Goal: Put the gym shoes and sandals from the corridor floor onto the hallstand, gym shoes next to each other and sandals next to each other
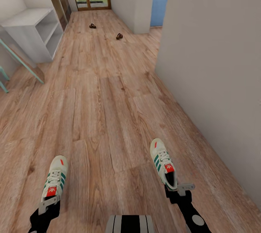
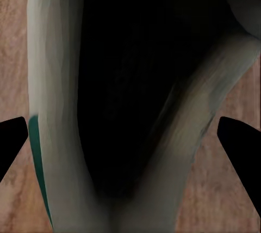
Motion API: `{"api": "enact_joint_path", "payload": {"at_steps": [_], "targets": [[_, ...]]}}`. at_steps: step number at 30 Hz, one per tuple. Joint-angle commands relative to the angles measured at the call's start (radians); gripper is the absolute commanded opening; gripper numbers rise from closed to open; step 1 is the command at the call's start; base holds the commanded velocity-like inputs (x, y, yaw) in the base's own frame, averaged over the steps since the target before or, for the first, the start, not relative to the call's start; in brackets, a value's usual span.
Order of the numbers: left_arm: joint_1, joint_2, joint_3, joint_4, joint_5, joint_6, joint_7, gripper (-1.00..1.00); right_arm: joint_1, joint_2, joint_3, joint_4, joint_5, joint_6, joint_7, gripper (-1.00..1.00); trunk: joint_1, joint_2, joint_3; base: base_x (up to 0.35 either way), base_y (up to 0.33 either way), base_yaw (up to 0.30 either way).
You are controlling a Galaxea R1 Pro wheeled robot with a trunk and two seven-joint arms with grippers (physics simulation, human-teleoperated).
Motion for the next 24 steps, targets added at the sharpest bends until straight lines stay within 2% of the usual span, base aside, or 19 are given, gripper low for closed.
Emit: {"api": "enact_joint_path", "payload": {"at_steps": [1, 7, 13, 14, 16, 24], "targets": [[0.004, -0.004, 0.009, -0.001, -0.008, -0.006, -0.007, -1.0, 0.002, 0.005, 0.004, 0.005, 0.007, -0.004, -0.001, -1.0, -0.001, 0.0, 0.004, 0.0, 0.0, -0.061], [0.022, -0.008, 0.01, -0.004, -0.006, -0.01, -0.005, -1.0, 0.006, 0.018, 0.025, 0.017, 0.007, -0.005, -0.003, -1.0, -0.003, 0.001, 0.029, 0.0, 0.0, -0.023], [0.025, -0.009, 0.011, -0.002, -0.007, -0.011, -0.005, -1.0, 0.007, 0.013, 0.026, 0.017, 0.006, -0.005, -0.003, -1.0, -0.006, 0.003, 0.052, 0.0, 0.0, -0.002], [0.027, -0.009, 0.011, -0.002, -0.007, -0.011, -0.005, -1.0, 0.02, -0.021, 0.023, 0.017, 0.006, -0.006, -0.003, -1.0, -0.006, 0.003, 0.056, 0.0, 0.0, 0.0], [0.027, -0.009, 0.012, -0.002, -0.007, -0.011, -0.005, -1.0, 0.029, -0.035, 0.023, 0.016, 0.006, -0.006, -0.003, -1.0, -0.007, 0.004, 0.064, 0.0, 0.0, 0.0], [0.027, -0.008, 0.012, -0.002, -0.007, -0.012, -0.005, -1.0, 0.035, -0.046, 0.024, 0.013, 0.006, -0.006, -0.002, -1.0, -0.011, 0.005, 0.101, 0.0, 0.0, -0.029]]}}
